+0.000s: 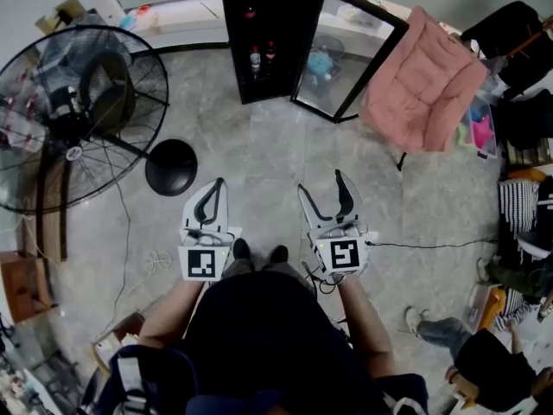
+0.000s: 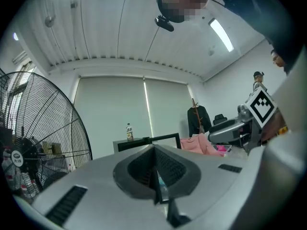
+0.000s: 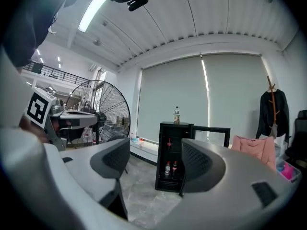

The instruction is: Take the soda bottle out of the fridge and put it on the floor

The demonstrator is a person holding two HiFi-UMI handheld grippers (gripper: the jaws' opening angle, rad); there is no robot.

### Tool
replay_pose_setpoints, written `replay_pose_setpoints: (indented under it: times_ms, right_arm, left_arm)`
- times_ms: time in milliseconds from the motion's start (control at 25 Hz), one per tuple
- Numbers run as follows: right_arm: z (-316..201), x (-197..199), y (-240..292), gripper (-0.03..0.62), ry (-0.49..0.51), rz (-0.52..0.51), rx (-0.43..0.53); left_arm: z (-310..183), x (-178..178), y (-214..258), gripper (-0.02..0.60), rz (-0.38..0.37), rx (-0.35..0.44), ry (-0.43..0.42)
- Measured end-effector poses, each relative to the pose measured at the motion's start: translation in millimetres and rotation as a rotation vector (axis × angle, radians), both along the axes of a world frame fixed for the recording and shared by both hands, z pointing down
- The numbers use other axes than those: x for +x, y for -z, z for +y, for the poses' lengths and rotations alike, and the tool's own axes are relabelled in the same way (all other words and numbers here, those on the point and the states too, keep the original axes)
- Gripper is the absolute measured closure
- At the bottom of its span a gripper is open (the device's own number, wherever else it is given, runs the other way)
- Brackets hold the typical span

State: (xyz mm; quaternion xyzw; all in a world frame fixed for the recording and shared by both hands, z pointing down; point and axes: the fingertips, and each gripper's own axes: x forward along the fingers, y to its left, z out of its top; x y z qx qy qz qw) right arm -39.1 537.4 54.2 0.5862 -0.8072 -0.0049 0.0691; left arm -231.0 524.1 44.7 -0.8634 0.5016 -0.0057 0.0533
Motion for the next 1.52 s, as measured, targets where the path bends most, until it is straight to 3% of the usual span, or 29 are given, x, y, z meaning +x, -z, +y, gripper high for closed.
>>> replay_pose_setpoints:
  times_ms: [600,880,1080,1520]
  right_arm:
    - [-12,33,-3,0.24,0.071,0.002,-0.007]
    - [-48,41,-16,0.24,0.112,0.041,-0.011]
    - [-106,42,-31,0.24,0.105,0.05,-0.009]
    - [-289,20,-61,0.24,0.092,0.067,-0.059]
  left_arm:
    - [-2,32,-1,0.56,0.003,-0.01,0.025]
    - [-28,50,-9,0.56,0.007,0.013,0.015]
    - [-84,65,-22,0.56,0.005,0.013,-0.01]
    - [-259,68,-27,0.56,0.01,-0.016,-0.074]
